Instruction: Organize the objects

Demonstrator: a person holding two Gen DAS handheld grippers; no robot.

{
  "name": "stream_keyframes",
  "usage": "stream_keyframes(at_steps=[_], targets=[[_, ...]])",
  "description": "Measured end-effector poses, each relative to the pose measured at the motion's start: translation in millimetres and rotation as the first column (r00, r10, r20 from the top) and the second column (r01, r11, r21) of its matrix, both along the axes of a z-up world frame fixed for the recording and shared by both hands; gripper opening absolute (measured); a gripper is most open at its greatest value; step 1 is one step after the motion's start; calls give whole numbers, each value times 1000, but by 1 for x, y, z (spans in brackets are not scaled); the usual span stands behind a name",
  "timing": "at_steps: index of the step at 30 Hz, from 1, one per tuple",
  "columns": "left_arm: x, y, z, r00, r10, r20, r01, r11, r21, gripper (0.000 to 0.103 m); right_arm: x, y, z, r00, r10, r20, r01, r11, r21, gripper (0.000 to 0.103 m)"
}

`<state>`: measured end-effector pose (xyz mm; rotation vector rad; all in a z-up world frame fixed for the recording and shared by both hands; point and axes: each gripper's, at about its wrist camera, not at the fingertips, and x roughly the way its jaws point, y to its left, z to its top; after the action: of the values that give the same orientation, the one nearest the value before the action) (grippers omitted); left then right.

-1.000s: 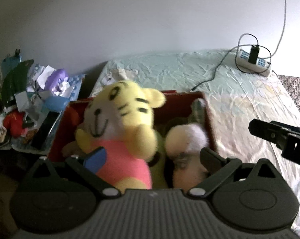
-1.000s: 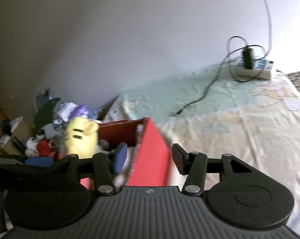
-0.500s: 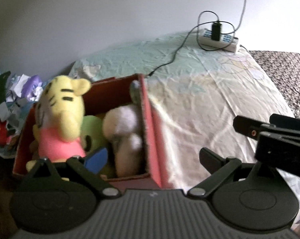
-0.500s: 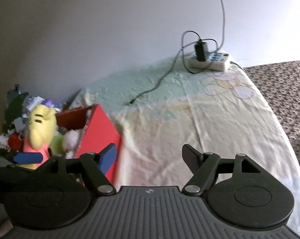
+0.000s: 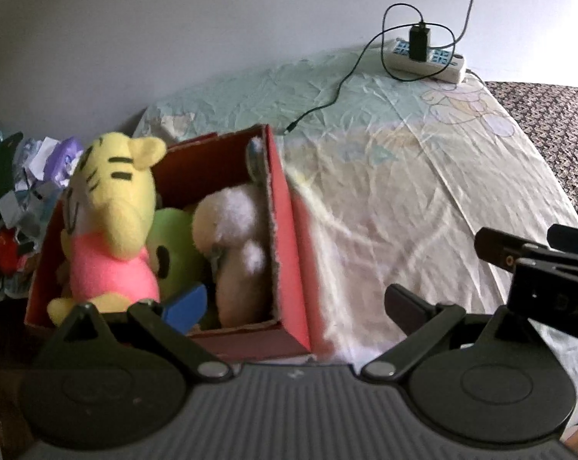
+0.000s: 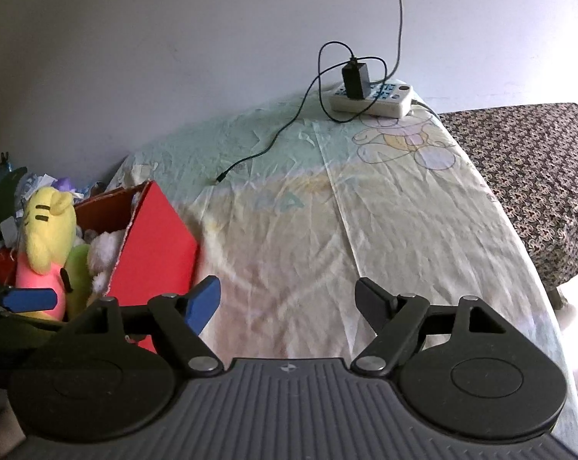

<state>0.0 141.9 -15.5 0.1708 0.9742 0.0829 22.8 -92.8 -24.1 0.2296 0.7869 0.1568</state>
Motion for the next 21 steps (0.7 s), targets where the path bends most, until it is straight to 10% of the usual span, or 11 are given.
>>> stream_keyframes(at_steps=[21], targets=[[5,112,30,988,151,4,-151,988,-11,100,20,104,41,986,166,-19,-167,984,-65,82]])
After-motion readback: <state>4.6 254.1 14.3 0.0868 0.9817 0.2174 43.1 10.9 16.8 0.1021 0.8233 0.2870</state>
